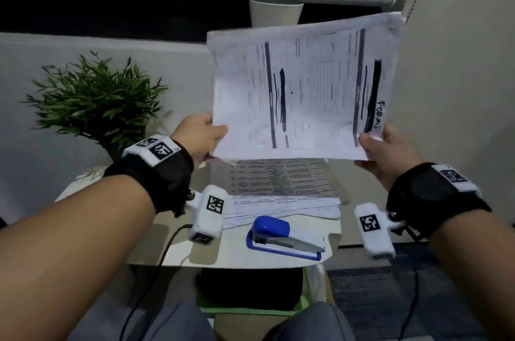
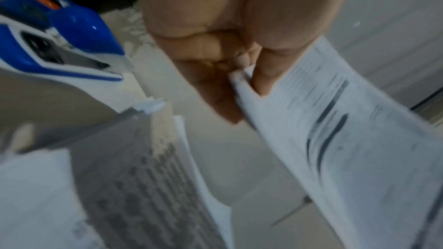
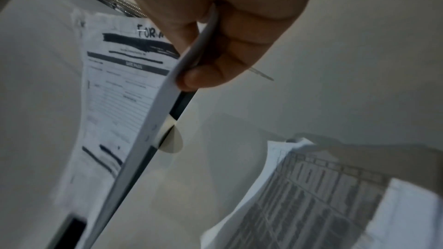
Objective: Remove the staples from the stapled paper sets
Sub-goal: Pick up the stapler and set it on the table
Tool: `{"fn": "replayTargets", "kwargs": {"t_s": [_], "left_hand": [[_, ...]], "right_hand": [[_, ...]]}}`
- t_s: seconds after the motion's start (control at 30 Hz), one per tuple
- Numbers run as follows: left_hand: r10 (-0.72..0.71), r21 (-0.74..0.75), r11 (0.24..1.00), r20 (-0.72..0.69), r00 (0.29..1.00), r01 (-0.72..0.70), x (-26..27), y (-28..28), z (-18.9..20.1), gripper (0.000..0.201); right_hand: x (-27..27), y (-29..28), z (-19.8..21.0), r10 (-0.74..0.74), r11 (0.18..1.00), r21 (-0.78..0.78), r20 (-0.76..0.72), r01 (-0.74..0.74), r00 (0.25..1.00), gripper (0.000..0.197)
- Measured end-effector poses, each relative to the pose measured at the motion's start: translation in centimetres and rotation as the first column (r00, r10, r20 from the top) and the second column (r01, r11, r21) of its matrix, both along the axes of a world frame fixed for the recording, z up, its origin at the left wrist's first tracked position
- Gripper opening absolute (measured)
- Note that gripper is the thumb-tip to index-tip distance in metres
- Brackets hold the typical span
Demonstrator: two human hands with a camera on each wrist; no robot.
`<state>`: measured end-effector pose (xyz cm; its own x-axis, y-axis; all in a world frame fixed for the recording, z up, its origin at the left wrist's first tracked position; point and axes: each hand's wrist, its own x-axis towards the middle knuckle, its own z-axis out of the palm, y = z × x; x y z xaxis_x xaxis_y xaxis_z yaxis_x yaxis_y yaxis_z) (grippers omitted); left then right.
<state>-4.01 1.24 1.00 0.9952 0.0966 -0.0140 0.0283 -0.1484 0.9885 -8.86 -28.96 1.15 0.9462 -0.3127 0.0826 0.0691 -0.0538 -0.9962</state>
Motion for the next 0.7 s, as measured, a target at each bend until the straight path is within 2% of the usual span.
{"fn": "replayTargets", "kwargs": {"t_s": [0.07, 0.1, 0.13, 0.17, 0.2, 0.23, 0.27, 0.3, 0.4, 0.43, 0.5, 0.6, 0.7], "left_hand": [[0.085, 0.045, 0.995, 0.109, 0.99, -0.09, 0.0, 0.9, 1.5, 0.009], [0.131, 0.064, 0.988, 0.157, 0.979, -0.142, -0.2, 1.4, 2.4, 0.008], [0.173, 0.079, 0.978, 0.204, 0.963, -0.192, -0.4, 1.9, 3.2, 0.006], [0.211, 0.101, 0.965, 0.246, 0.946, -0.242, -0.6, 2.3, 3.8, 0.01], [0.235, 0.13, 0.952, 0.269, 0.934, -0.277, -1.0, 2.7, 4.4, 0.014], [0.248, 0.155, 0.942, 0.277, 0.928, -0.298, -1.2, 3.1, 4.6, 0.015], [0.257, 0.172, 0.935, 0.269, 0.928, -0.309, -1.5, 3.3, 4.6, 0.016], [0.268, 0.183, 0.931, 0.249, 0.931, -0.317, -1.7, 3.5, 4.5, 0.015], [0.28, 0.08, 0.953, 0.147, 0.949, -0.293, -2.4, 4.0, 3.4, 0.021], [0.275, 0.049, 0.958, 0.112, 0.955, -0.282, -2.7, 4.0, 2.9, 0.023], [0.25, 0.002, 0.968, 0.04, 0.967, -0.251, -3.5, 4.0, 2.0, 0.023], [0.235, 0.001, 0.972, 0.027, 0.972, -0.235, -4.3, 4.3, 1.2, 0.022], [0.243, 0.147, 0.955, 0.113, 0.964, -0.258, -4.7, 4.9, 1.2, 0.023]], "right_hand": [[-1.0, 1.0, -0.5, 0.048, 0.992, -0.11, -0.13, -0.063, 0.99, 0.004], [-1.4, 1.6, -1.1, 0.096, 0.96, -0.234, -0.245, -0.155, 0.965, 0.009], [-1.7, 2.2, -1.7, 0.14, 0.859, -0.412, -0.38, -0.303, 0.914, 0.015], [-2.2, 3.0, -2.3, 0.156, 0.679, -0.572, -0.498, -0.459, 0.853, 0.023], [-2.7, 3.9, -2.8, 0.167, 0.478, -0.661, -0.579, -0.579, 0.798, 0.033], [-3.1, 5.0, -3.4, 0.18, 0.327, -0.692, -0.623, -0.644, 0.761, 0.043], [-3.7, 6.1, -3.9, 0.21, 0.254, -0.683, -0.653, -0.685, 0.728, 0.051], [-4.2, 7.1, -4.3, 0.246, 0.224, -0.671, -0.662, -0.706, 0.708, 0.054], [-5.2, 9.4, -5.5, 0.269, 0.078, -0.756, -0.612, -0.65, 0.744, 0.035], [-5.2, 9.5, -5.9, 0.251, 0.067, -0.782, -0.588, -0.62, 0.769, 0.027], [-5.0, 9.0, -6.3, 0.22, 0.118, -0.802, -0.553, -0.585, 0.803, 0.02], [-4.7, 7.0, -5.4, 0.231, 0.322, -0.771, -0.499, -0.55, 0.835, 0.021], [-5.1, 4.8, -2.8, 0.254, 0.552, -0.678, -0.418, -0.485, 0.872, 0.03]]}}
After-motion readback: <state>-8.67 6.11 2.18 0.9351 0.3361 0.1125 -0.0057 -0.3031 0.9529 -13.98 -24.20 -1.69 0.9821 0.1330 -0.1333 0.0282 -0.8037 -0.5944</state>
